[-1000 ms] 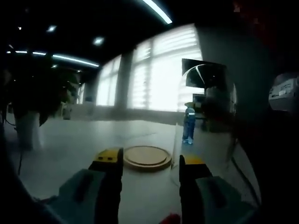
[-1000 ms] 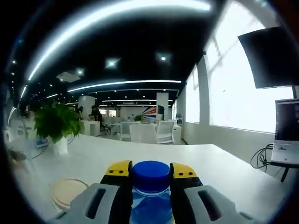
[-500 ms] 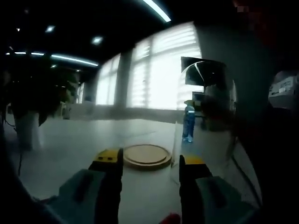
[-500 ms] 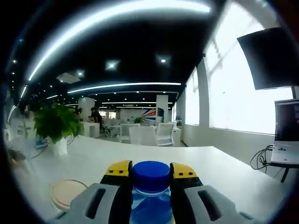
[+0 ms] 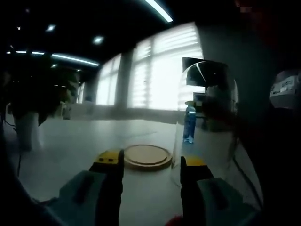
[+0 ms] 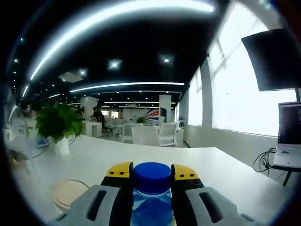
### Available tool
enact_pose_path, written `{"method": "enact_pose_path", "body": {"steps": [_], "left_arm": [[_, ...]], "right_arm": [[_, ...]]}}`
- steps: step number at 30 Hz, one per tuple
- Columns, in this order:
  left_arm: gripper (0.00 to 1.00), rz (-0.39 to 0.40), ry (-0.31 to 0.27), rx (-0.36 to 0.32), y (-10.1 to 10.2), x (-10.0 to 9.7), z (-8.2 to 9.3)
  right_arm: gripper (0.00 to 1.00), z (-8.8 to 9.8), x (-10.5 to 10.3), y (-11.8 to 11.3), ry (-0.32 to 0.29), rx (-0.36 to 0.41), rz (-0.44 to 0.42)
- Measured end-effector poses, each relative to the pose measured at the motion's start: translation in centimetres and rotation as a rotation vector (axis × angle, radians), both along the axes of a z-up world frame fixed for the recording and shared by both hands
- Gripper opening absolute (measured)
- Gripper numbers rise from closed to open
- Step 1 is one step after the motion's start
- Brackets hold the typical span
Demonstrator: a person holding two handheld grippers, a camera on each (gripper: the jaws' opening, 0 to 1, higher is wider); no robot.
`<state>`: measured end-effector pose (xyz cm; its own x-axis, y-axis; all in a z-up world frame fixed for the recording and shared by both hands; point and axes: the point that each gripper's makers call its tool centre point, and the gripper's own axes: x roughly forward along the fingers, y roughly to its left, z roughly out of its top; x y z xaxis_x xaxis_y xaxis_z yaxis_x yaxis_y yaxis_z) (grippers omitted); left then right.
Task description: Open the cover put in the Mizone put the cover back on
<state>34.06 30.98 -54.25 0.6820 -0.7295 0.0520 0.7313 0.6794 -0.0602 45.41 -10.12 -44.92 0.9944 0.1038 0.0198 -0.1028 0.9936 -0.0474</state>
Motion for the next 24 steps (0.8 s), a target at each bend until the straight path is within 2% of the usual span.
{"method": "enact_pose_path", "body": {"steps": [13,24], "left_arm": [[0.4,0.002,0.007,-0.004,0.1,0.1,-0.1],[0.39,0.003,0.007,-0.006,0.1,0.1,-0.1]], "right_arm": [[0.25,-0.1,0.1,0.2,0.007,0.023,-0.005],[0.25,-0.1,0.1,1.4,0.016,-0.015,0.008]]}}
